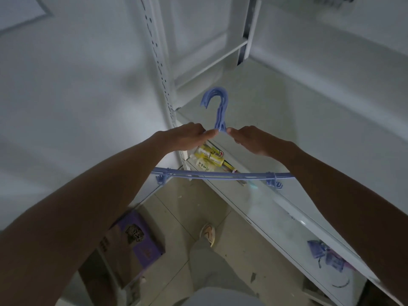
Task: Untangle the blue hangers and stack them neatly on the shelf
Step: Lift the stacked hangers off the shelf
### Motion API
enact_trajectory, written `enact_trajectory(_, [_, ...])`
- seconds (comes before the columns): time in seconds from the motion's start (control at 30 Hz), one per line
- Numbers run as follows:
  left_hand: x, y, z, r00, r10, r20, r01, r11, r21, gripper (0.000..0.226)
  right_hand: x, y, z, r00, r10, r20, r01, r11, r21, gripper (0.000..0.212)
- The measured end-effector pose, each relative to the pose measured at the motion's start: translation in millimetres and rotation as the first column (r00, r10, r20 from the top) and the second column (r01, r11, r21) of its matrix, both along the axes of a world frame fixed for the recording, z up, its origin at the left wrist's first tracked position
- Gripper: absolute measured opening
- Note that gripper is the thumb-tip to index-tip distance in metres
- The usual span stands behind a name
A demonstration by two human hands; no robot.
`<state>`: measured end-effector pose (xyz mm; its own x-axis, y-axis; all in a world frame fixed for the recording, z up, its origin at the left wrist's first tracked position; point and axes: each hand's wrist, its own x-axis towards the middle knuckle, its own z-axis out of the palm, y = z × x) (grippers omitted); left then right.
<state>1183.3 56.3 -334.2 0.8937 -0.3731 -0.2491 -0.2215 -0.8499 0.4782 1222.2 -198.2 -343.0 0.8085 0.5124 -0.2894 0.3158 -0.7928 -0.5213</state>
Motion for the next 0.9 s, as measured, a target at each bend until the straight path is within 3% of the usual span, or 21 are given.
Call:
enact_trajectory(0.57, [143, -35, -39, 1.0, -0.023, 0.018, 0.02, 0.99, 0.138, 0.089, 117, -37, -51, 0.98, -0.198, -0.022, 0.197, 0.979, -0.045, 0.081])
enact_trajectory(0.67, [161, -37, -40, 0.997, -0.077, 0.01, 0.075, 0.984, 0.161, 0.101, 128, -35, -49, 0.979, -0.196, -0.05, 0.194, 0.98, -0.043, 0.079])
enact_trajectory(0.9, [206, -37, -61, 0.998, -0.061, 0.025, 0.057, 0.989, 0.136, 0.091, 156, -30, -57, 0.949, -0.312, -0.03, 0.314, 0.948, 0.048, 0.082])
